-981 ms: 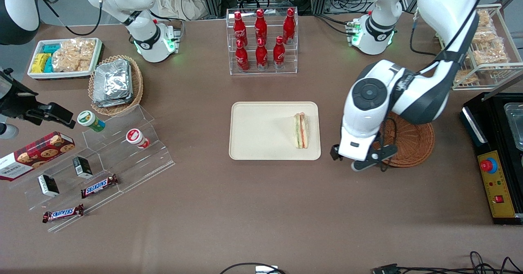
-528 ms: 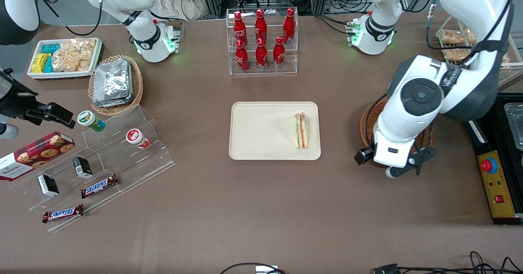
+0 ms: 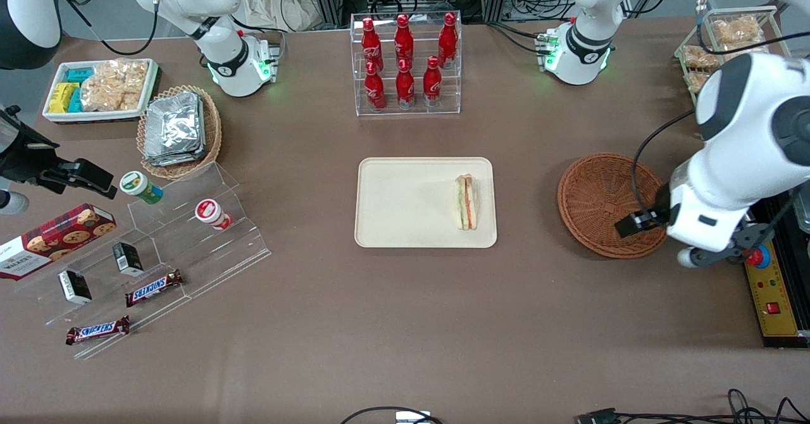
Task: Place sandwich from basket to tray
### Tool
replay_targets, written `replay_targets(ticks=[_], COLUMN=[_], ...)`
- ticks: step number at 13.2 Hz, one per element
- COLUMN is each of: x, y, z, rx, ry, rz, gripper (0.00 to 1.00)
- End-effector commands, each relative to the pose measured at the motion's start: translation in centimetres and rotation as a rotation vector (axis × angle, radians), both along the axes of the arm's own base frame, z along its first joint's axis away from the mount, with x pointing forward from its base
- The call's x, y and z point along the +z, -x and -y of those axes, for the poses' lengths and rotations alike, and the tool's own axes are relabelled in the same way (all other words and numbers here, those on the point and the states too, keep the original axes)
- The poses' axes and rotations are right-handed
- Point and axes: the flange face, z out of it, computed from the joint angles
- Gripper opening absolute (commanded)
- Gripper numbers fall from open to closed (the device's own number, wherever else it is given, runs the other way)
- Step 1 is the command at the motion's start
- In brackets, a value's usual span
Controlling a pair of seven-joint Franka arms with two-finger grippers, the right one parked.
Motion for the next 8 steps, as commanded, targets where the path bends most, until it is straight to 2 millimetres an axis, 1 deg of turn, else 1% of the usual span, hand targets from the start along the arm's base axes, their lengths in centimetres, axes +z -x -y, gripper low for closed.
replay_targets(ticks=[1,4,5,7,8], x=[2.6,6.3,7.4,9.1,9.9], y=[2.7,5.2,6.4,8.5,9.6], z=[-2.4,-5.9,-7.1,-8.4,-8.5], rx=[-0.059,-0.218,-0.267,-0.292,-0.298], ry=[0.004,0.010,0.001,-0.008,-0.011], rz=[-0.010,0.007,0.004,0.002,0.001], gripper=[1.00,1.00,1.00,1.00,1.00])
